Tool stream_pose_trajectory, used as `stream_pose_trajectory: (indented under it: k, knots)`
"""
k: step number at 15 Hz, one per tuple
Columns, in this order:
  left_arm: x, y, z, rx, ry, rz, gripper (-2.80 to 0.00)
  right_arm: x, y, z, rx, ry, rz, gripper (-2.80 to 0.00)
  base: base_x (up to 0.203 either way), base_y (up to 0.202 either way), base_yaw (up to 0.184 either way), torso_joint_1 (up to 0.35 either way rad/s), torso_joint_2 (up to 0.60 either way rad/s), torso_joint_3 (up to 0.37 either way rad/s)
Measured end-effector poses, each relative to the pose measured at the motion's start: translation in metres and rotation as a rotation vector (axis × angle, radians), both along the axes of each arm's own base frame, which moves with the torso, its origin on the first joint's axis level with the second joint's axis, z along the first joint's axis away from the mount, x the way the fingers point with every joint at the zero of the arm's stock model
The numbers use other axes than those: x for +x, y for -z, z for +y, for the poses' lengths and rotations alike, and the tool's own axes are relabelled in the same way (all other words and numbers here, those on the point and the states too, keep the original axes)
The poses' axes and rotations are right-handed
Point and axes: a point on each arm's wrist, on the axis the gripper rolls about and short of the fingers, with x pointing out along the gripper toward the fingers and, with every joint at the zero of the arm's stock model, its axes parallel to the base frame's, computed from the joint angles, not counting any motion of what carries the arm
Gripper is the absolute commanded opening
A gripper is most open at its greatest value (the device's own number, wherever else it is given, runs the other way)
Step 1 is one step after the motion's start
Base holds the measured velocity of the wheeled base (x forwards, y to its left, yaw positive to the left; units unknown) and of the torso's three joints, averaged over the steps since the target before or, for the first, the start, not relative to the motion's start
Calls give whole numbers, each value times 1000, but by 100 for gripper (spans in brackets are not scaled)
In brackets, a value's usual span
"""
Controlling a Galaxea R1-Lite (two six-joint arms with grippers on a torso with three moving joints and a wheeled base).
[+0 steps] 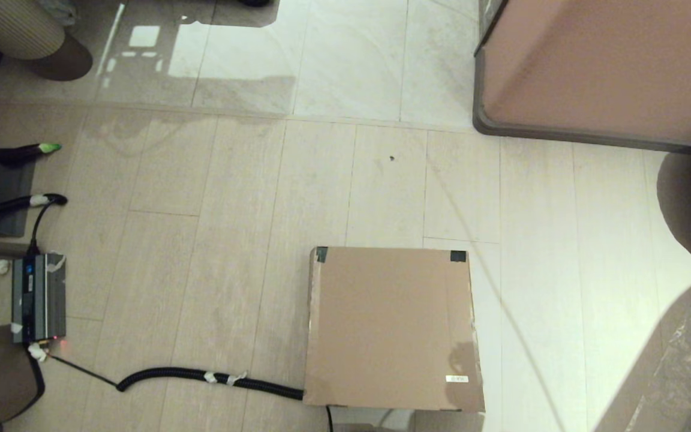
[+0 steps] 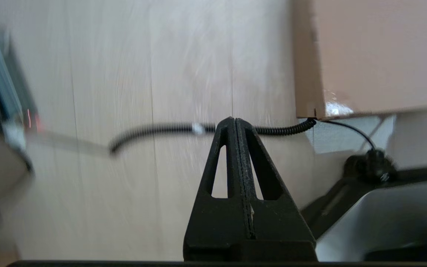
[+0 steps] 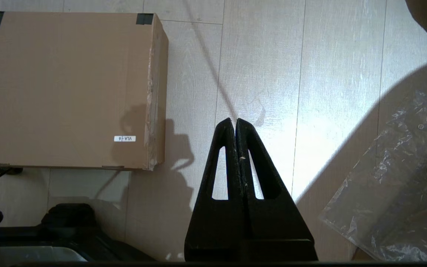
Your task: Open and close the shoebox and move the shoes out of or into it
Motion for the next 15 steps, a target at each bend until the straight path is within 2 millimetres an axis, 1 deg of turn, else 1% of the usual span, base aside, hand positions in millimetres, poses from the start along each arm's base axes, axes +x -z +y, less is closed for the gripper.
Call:
stream_pose_trajectory:
  k: [2, 5, 12, 15]
  knots:
    - [3, 0, -1, 75, 50, -73, -280, -1, 1, 0, -3, 0, -8, -280, 0, 0, 0, 0, 0, 0]
    - [3, 2, 0, -12, 17, -77, -280, -1, 1, 0, 3, 0, -10, -280, 0, 0, 0, 0, 0, 0]
    - [4, 3, 0, -23, 13, -83, -280, -1, 1, 0, -4, -6, -10, -280, 0, 0, 0, 0, 0, 0]
    - [4, 3, 0, -43, 4, -83, -280, -1, 1, 0, 20, -1, -12, -280, 0, 0, 0, 0, 0, 0]
